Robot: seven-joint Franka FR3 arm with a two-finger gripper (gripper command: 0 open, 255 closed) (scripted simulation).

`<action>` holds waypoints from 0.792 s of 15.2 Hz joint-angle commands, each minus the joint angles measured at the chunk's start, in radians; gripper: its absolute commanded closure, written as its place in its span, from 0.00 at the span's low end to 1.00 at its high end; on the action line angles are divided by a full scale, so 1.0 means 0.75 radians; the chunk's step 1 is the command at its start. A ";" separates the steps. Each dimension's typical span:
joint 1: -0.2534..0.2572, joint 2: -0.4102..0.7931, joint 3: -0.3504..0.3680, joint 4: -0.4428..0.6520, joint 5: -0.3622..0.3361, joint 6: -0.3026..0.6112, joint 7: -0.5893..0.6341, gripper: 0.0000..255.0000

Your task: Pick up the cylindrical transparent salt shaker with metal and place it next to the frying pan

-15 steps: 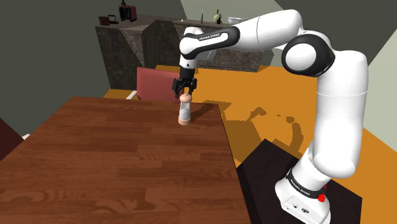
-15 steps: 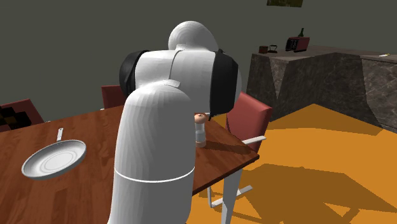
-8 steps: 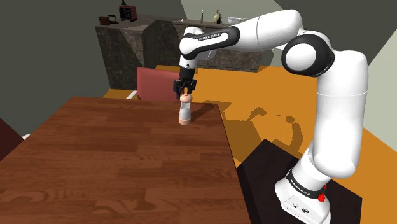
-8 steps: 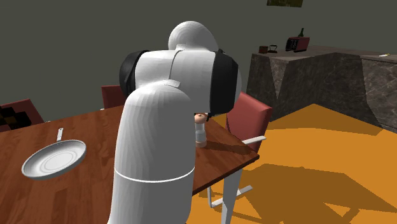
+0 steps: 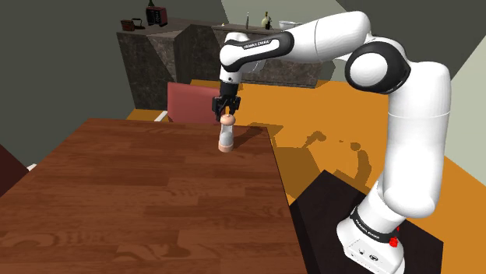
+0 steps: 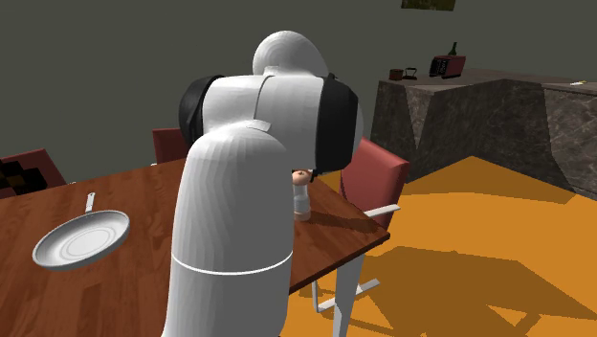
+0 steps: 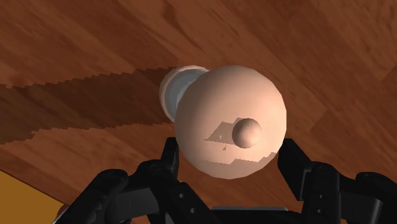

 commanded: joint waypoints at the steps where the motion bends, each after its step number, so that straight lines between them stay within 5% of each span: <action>1: -0.001 -0.007 -0.001 0.015 -0.002 -0.022 0.003 1.00; 12: -0.005 -0.042 -0.003 0.160 -0.011 -0.198 0.037 1.00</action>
